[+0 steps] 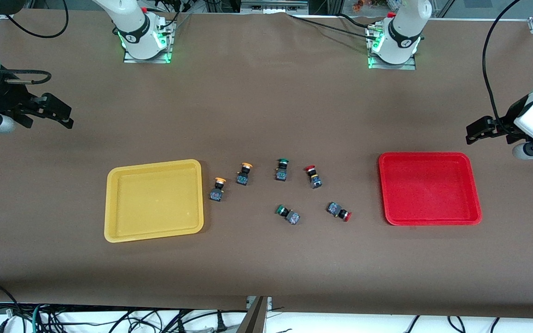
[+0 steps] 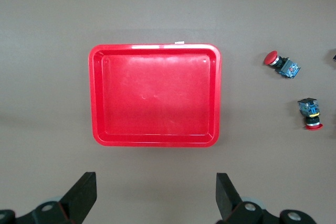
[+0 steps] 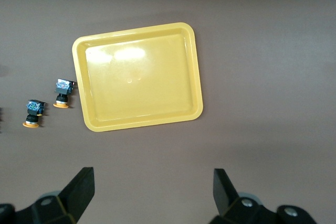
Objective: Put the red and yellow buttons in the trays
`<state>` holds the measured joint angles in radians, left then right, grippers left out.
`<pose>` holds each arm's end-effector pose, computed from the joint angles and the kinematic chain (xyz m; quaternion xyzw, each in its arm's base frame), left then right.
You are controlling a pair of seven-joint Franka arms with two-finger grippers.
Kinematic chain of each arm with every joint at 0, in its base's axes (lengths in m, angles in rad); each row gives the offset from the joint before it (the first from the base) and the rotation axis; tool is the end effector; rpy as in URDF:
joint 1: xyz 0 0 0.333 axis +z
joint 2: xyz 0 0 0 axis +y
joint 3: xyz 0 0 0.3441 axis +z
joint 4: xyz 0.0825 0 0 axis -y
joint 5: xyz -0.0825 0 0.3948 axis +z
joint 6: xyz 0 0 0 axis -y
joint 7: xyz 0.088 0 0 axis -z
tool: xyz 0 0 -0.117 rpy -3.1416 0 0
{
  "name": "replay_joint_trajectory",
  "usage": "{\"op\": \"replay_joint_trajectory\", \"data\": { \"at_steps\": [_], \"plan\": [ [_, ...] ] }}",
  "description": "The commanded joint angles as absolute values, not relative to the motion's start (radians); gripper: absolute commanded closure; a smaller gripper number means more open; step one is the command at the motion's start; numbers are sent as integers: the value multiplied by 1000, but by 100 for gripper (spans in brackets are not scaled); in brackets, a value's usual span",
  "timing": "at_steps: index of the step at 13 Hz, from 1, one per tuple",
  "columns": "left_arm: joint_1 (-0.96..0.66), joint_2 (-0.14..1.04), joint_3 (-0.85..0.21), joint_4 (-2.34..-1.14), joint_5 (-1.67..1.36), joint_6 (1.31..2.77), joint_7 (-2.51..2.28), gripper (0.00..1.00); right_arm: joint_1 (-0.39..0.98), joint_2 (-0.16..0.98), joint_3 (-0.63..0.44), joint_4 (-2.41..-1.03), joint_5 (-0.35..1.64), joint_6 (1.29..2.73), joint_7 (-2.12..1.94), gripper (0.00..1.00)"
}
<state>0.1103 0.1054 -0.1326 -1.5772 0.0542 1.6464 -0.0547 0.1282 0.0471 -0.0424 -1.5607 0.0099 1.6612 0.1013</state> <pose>0.6033 -0.0036 0.5849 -0.9995 -0.0139 0.0168 0.0207 0.5880 0.0523 0.6286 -0.9996 0.0080 -0.0262 0.0064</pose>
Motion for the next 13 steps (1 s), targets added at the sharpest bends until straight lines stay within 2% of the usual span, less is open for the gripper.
{"op": "replay_joint_trajectory", "data": {
  "at_steps": [1,6,8,10,12,13],
  "plan": [
    [63,-12,-69,-1742,43,1733,-35,0,132,46,-40,-1565,-2,1663,121,0],
    [54,66,-77,-1665,43,1706,-37,0,152,121,-40,-1562,3,1666,106,0],
    [46,104,-123,-1657,40,1668,-38,0,181,174,-40,-1565,3,1673,98,0],
    [13,232,-190,-1651,43,1655,-49,0,201,328,-38,-1563,11,1726,95,0],
    [-56,438,-201,-1518,48,1818,-80,0,267,406,-37,-1563,26,1860,110,0],
    [-67,502,-201,-1465,37,1879,-141,0,303,452,-35,-1562,59,1932,132,0]
  ]
}}
